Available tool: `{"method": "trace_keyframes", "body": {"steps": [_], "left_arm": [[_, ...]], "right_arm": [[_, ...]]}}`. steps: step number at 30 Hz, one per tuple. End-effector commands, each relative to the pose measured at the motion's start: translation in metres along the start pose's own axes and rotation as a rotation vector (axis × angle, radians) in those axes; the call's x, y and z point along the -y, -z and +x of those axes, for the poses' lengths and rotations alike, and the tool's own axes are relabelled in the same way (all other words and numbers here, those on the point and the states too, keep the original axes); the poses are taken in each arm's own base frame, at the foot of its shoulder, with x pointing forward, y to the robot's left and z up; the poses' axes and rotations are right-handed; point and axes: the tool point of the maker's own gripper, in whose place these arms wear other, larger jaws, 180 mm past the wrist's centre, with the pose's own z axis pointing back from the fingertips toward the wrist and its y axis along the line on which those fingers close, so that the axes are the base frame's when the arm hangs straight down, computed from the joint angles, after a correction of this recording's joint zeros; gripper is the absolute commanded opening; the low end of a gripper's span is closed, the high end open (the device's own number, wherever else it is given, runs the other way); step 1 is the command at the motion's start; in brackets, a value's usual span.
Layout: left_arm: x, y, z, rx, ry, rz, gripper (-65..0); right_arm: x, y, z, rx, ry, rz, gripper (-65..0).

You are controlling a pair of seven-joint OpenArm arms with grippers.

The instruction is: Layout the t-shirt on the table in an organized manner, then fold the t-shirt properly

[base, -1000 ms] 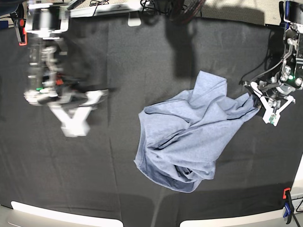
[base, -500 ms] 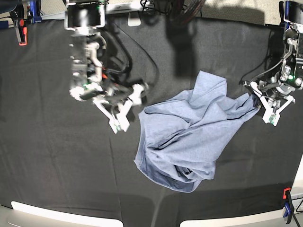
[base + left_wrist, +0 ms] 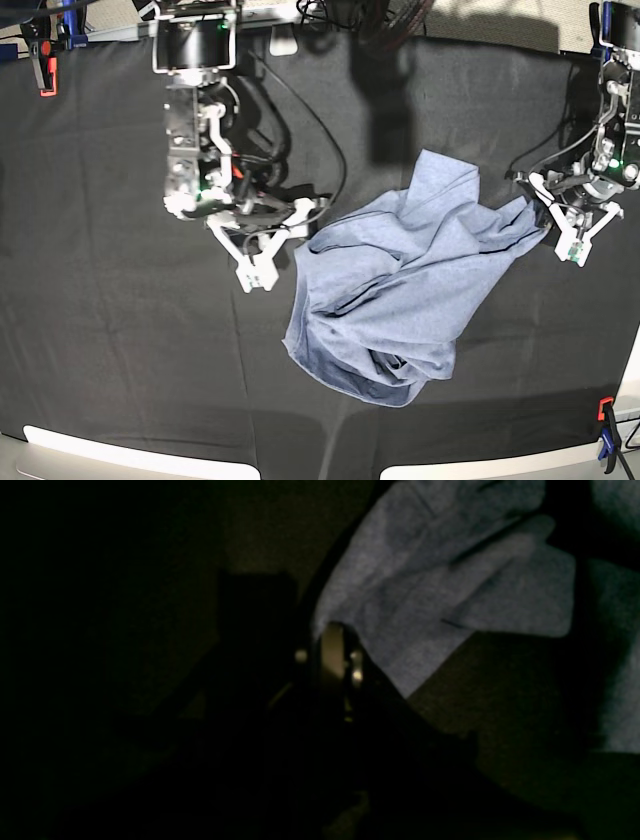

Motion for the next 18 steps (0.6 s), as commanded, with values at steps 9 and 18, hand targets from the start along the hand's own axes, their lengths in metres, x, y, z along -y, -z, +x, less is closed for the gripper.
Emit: {"method": "trace_keyframes", "body": {"steps": [9,18], "left_arm": [[-0.011,-0.004,0.017,0.048,0.014,0.023,-65.0],[-0.011,-0.004,0.017,0.048,0.014,0.023,-65.0]], "right_arm": [[-0.007,0.002,0.023,0.102,0.024,0.037,-35.1],[-0.033,0.019,0.018,0.066,0.085,0.221,-35.1]]}}
